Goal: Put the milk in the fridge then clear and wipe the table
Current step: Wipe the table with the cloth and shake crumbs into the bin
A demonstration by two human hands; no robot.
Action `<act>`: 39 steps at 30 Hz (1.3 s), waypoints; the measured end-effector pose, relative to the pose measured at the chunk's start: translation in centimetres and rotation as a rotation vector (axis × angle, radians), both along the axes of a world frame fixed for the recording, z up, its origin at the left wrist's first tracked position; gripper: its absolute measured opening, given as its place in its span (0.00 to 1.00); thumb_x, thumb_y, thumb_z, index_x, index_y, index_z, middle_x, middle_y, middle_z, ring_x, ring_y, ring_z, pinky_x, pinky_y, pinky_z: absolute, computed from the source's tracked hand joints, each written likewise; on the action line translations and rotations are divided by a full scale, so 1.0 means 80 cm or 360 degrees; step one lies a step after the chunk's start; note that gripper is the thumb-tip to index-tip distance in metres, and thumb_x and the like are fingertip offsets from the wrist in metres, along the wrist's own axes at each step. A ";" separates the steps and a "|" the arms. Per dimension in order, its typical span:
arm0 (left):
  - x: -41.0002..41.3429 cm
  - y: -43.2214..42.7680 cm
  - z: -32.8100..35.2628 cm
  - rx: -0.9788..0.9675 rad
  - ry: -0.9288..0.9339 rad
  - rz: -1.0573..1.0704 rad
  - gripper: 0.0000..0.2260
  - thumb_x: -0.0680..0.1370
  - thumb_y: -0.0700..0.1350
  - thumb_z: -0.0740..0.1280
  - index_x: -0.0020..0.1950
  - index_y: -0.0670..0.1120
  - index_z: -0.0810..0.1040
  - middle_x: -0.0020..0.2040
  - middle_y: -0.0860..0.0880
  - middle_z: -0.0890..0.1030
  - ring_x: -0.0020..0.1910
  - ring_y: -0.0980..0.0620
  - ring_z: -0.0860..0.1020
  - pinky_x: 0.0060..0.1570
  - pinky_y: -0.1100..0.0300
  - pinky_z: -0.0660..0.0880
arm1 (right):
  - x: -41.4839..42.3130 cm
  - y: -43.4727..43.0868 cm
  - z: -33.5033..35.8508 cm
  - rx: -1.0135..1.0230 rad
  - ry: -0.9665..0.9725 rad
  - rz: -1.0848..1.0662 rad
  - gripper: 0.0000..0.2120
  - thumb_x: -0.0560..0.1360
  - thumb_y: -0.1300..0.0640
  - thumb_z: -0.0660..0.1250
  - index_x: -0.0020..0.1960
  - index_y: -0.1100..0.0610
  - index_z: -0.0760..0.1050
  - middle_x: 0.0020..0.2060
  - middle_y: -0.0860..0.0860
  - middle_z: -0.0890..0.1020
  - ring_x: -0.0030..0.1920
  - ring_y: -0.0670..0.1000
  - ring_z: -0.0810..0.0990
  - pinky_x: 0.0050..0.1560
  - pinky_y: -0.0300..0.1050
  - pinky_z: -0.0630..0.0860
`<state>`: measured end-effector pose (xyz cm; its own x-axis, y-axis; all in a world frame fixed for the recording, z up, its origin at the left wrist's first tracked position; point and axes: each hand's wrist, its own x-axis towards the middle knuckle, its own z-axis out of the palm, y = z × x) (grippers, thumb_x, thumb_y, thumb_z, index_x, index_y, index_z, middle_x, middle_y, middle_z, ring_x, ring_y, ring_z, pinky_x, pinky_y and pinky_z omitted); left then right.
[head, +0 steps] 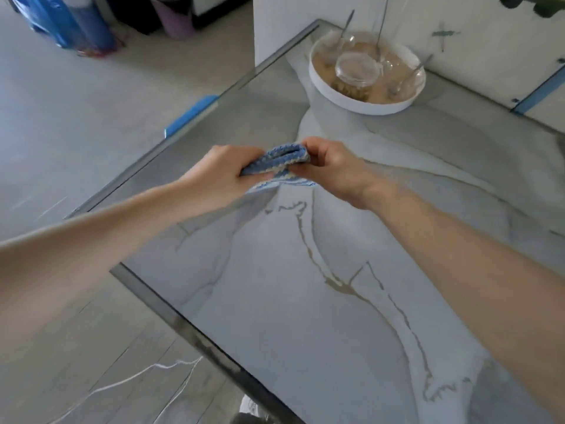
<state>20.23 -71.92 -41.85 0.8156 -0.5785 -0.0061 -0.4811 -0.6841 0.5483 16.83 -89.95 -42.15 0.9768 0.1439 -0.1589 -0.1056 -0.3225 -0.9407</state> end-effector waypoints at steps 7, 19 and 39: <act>-0.007 0.095 -0.095 0.0261 0.0270 -0.0056 0.11 0.78 0.43 0.62 0.57 0.38 0.72 0.47 0.44 0.78 0.48 0.43 0.77 0.43 0.60 0.67 | 0.031 0.090 -0.095 -0.0379 0.0181 0.0338 0.09 0.74 0.69 0.63 0.53 0.70 0.74 0.43 0.58 0.76 0.35 0.35 0.72 0.39 0.30 0.65; -0.100 0.047 -0.115 0.0019 0.0653 -0.0314 0.21 0.80 0.43 0.56 0.73 0.46 0.59 0.74 0.48 0.60 0.72 0.53 0.60 0.60 0.72 0.54 | -0.049 0.045 -0.107 -0.0842 0.0272 0.0601 0.08 0.74 0.62 0.65 0.51 0.65 0.75 0.41 0.52 0.74 0.44 0.48 0.70 0.39 0.38 0.64; -0.312 -0.200 -0.120 -0.0141 0.0932 -0.0739 0.23 0.81 0.42 0.54 0.75 0.43 0.51 0.76 0.47 0.54 0.76 0.51 0.48 0.67 0.69 0.46 | -0.294 -0.184 -0.084 -0.1127 0.0735 0.0332 0.08 0.73 0.64 0.65 0.52 0.64 0.76 0.48 0.58 0.80 0.49 0.53 0.75 0.49 0.44 0.69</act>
<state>-4.75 -87.88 -51.47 0.3650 -0.8808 -0.3015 -0.3222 -0.4234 0.8467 -6.66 -104.65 -48.90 0.7572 0.0302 -0.6525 -0.3006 -0.8708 -0.3891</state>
